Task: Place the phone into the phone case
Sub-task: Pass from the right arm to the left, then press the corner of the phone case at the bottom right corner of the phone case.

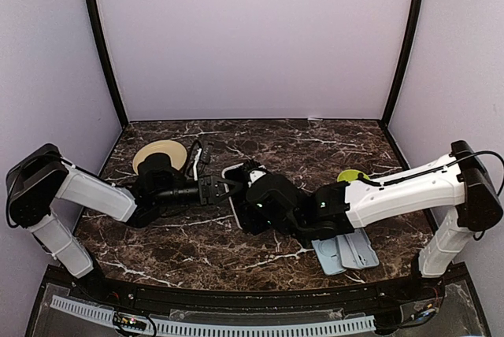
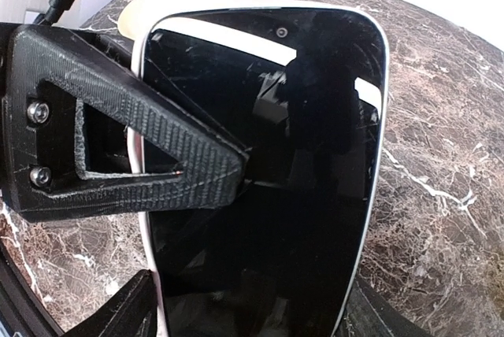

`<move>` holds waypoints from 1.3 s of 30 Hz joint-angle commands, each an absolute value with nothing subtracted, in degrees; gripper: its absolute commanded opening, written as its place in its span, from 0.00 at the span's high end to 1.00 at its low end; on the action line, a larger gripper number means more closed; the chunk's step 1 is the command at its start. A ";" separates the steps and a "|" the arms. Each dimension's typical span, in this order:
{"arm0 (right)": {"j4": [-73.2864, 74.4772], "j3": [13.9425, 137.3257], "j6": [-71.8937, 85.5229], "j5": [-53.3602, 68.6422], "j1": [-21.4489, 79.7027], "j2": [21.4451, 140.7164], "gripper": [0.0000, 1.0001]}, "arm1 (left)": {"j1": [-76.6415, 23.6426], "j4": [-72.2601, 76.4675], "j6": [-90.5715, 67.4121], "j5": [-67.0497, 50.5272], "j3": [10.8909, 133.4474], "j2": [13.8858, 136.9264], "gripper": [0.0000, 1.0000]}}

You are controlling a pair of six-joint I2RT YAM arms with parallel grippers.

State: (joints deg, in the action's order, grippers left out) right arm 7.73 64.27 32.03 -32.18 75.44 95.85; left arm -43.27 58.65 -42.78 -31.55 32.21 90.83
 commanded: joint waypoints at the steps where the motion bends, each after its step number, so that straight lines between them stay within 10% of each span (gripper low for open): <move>1: 3.36 64.15 31.79 -32.72 75.89 92.48 0.64 | -43.24 60.12 -41.89 -33.67 33.28 88.54 1.00; 7: 5.58 62.76 26.17 -27.27 74.93 88.51 0.22 | -43.16 54.24 -36.32 -35.23 34.53 83.96 1.00; 13: 8.68 61.41 16.28 -6.94 69.65 81.99 0.11 | -43.28 39.30 -21.06 -38.76 40.86 76.17 1.00; 22: 0.29 57.05 10.72 22.27 63.70 71.64 0.18 | -43.43 38.74 -17.82 -47.44 41.66 67.52 1.00; 29: -0.31 59.22 10.04 26.19 63.15 74.05 0.41 | -43.84 40.66 -19.14 -49.99 43.17 65.33 1.00; 39: 0.97 59.85 8.27 27.25 62.93 76.74 0.40 | -44.18 47.29 -23.98 -52.04 43.31 65.43 1.00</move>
State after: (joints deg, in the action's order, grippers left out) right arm 1.52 58.72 9.54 26.02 62.74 75.94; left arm -43.79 39.72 -21.96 -50.19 40.49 67.40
